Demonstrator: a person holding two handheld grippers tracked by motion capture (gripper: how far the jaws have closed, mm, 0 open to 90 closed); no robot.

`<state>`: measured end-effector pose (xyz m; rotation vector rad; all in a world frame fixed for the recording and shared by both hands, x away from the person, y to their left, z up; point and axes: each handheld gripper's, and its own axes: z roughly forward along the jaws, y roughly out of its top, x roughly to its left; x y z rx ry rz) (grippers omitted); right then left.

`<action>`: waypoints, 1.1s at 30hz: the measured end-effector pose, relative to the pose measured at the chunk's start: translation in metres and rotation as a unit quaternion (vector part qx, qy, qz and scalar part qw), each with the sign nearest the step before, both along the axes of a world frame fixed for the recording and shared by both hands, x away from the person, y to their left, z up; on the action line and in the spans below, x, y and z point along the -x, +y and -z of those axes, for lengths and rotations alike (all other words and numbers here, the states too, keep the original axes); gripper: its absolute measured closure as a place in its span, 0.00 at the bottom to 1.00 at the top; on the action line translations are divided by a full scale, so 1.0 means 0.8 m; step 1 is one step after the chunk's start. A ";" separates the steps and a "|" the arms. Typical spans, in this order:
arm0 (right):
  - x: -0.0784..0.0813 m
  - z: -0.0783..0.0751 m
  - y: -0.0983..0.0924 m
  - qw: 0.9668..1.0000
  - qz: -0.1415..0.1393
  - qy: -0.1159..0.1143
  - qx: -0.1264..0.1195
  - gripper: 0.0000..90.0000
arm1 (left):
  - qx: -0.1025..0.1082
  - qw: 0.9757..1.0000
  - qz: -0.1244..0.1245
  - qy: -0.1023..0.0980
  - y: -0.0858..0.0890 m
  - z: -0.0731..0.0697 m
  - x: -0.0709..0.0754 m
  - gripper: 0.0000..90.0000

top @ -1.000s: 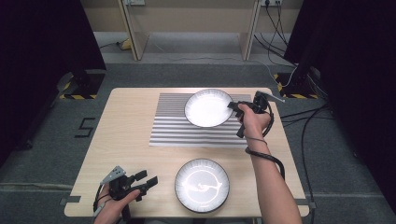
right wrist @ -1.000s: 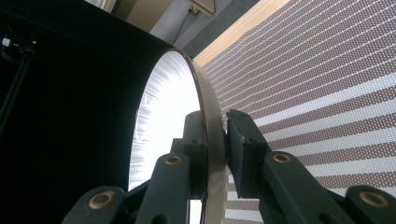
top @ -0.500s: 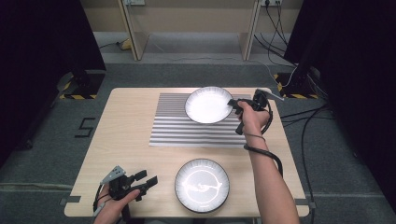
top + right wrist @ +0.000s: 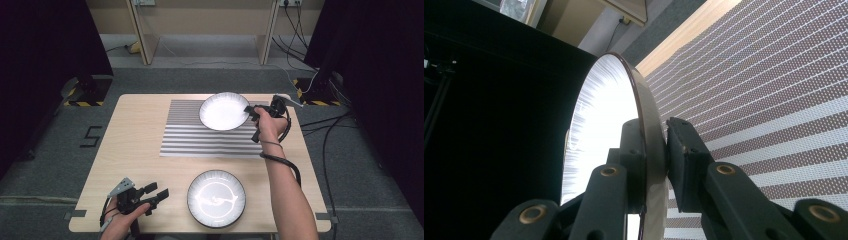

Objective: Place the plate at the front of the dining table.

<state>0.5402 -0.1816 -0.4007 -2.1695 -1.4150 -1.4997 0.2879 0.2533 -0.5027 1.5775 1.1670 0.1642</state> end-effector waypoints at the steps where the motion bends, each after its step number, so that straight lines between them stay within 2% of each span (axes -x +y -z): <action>1: -0.001 0.000 0.000 1.000 0.001 0.001 0.000 0.87 | -0.001 1.000 0.000 0.000 0.000 0.000 0.000 0.35; 33: -0.021 0.008 0.003 1.000 0.014 0.008 0.002 0.87 | -0.002 1.000 0.001 0.000 0.002 0.000 -0.001 0.35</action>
